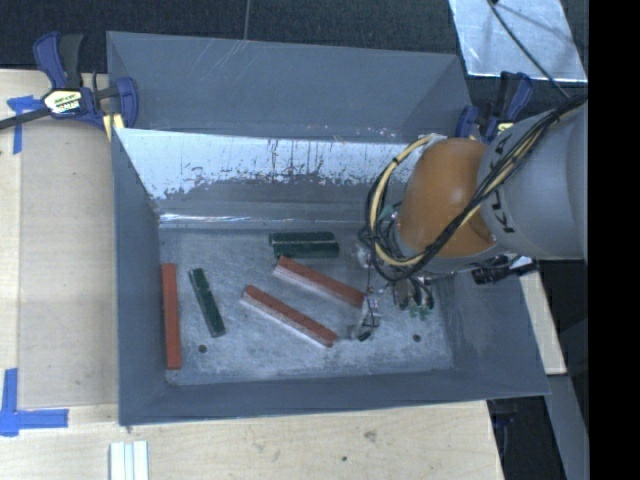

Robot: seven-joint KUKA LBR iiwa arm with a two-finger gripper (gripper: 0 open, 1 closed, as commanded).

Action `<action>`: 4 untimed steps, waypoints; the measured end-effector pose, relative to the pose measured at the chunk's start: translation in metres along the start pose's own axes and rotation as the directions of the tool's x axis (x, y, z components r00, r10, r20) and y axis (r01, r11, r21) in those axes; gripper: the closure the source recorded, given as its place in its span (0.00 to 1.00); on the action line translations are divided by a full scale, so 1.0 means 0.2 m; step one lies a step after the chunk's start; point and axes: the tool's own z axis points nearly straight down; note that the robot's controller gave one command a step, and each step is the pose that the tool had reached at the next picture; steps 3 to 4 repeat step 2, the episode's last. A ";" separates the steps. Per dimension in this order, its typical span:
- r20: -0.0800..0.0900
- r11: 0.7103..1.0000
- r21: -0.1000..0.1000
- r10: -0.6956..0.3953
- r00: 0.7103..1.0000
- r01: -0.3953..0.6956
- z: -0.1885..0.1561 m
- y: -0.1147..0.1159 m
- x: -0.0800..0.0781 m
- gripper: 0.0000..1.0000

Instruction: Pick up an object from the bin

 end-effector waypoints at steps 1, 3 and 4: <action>0.005 1.000 0.001 0.001 1.000 -0.001 -0.01 -0.01 -0.01 1.00; 0.012 0.999 -0.001 0.033 0.999 -0.033 -0.80 0.09 -0.03 1.00; 0.012 0.999 -0.001 0.033 0.999 -0.033 -0.80 0.09 -0.03 1.00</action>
Offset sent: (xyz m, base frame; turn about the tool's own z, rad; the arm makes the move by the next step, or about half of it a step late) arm 0.0000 0.0000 0.0000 0.0000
